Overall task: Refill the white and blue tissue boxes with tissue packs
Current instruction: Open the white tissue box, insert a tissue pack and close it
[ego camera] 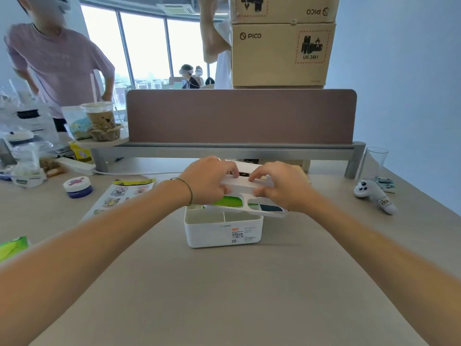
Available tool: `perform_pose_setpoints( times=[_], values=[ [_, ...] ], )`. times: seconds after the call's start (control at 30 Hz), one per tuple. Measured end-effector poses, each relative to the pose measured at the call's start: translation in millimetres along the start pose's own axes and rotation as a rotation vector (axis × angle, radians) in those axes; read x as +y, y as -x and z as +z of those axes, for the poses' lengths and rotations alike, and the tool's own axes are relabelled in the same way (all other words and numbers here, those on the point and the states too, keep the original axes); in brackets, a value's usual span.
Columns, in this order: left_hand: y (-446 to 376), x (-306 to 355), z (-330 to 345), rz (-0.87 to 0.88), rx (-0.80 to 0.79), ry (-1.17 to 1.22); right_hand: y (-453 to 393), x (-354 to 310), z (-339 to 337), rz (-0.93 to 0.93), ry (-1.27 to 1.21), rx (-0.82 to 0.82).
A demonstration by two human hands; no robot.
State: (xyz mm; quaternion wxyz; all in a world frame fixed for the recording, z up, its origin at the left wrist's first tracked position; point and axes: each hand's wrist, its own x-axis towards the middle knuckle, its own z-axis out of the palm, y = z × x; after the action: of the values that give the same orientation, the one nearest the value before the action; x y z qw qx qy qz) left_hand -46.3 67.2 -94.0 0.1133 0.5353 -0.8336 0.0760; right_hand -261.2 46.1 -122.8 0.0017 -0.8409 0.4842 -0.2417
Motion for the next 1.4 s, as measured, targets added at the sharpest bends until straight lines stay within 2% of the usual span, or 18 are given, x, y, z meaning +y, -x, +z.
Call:
perform_pose_setpoints(
  times=[0.47,1.17,1.3,1.4],
  values=[
    [30,-48,36,-0.069,0.03,0.052,-20,-23,37,-0.057,-0.036,-0.086],
    [33,-52,56,-0.097,0.046,0.144,-19,-16,50,-0.076,-0.044,-0.077],
    [25,-53,63,-0.166,0.146,0.219,-22,-16,53,-0.068,-0.049,-0.072],
    [13,-49,71,-0.247,0.09,0.223,-28,-20,55,-0.021,-0.087,-0.009]
  ],
)
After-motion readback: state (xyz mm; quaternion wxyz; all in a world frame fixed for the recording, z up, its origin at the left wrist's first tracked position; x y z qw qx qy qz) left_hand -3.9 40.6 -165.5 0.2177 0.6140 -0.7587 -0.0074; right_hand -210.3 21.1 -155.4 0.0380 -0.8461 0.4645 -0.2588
